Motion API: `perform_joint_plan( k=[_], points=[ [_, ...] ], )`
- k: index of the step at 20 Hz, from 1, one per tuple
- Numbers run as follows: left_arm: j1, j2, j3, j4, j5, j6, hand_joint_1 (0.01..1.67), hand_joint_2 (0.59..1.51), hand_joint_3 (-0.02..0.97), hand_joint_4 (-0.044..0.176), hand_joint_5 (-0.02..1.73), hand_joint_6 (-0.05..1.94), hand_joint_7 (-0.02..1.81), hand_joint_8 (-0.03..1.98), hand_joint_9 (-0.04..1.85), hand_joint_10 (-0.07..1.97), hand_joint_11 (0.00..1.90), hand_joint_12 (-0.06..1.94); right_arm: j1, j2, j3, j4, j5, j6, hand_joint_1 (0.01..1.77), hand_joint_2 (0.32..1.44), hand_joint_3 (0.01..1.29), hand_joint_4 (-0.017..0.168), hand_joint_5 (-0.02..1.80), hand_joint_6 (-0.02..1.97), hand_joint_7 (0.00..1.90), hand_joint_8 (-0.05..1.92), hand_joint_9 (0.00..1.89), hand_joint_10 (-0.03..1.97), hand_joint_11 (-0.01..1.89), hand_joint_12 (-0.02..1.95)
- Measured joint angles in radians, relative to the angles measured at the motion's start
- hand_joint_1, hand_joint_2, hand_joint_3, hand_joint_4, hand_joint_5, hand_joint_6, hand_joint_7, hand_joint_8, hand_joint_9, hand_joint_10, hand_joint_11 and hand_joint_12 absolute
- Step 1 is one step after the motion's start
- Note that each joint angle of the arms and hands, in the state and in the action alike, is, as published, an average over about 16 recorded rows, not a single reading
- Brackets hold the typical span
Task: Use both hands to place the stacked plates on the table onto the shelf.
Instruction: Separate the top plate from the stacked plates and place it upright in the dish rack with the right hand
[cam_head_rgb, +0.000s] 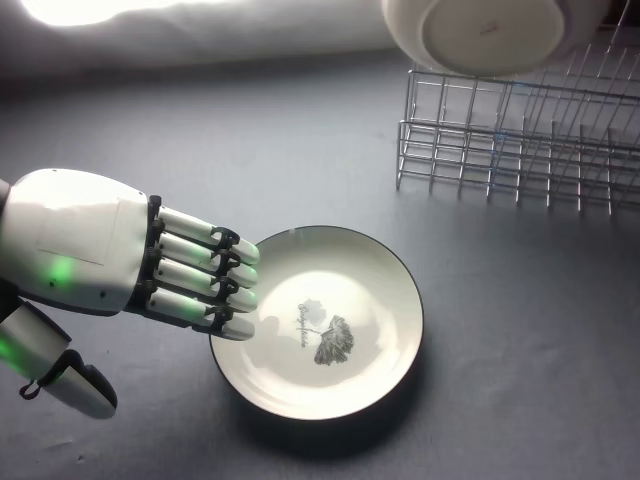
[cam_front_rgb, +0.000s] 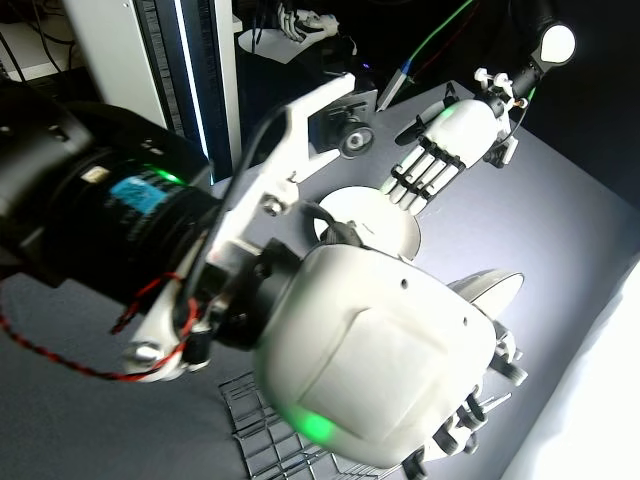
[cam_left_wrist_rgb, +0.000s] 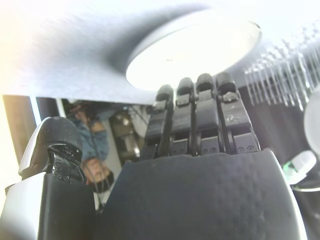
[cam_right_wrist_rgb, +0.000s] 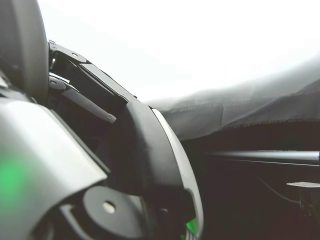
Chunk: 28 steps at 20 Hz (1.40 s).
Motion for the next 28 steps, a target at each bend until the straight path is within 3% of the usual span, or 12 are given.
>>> perform_joint_plan(
  k=[8, 23, 28],
  points=[
    [0.013, -0.008, 0.006, 0.011, 0.003, -0.002, 0.01, 1.205, 0.009, 0.004, 0.09, 0.01, 0.11, 0.01, 0.09, 0.01, 0.02, 0.14, -0.039, 0.045, -0.004, -0.020, 0.004, 0.001, 1.36, 1.01, 0.01, -0.010, 0.93, 0.97, 1.11, 0.74, 0.86, 1.19, 0.50, 1.35],
    [0.044, -0.039, 0.025, 0.023, 0.025, 0.008, 0.01, 1.208, 0.009, 0.004, 0.09, 0.01, 0.11, 0.01, 0.09, 0.01, 0.02, 0.13, -0.185, 0.057, 0.015, -0.099, 0.071, -0.005, 1.36, 1.02, 0.01, -0.010, 0.92, 0.97, 1.07, 0.80, 0.82, 1.22, 0.50, 1.36],
    [0.047, -0.054, 0.042, 0.033, 0.040, 0.013, 0.01, 1.209, 0.009, 0.003, 0.09, 0.01, 0.11, 0.01, 0.09, 0.01, 0.02, 0.13, -0.214, 0.058, 0.013, -0.120, 0.099, -0.005, 1.33, 1.05, 0.01, -0.010, 0.89, 0.92, 1.04, 0.76, 0.84, 0.99, 0.49, 1.36]
  ],
)
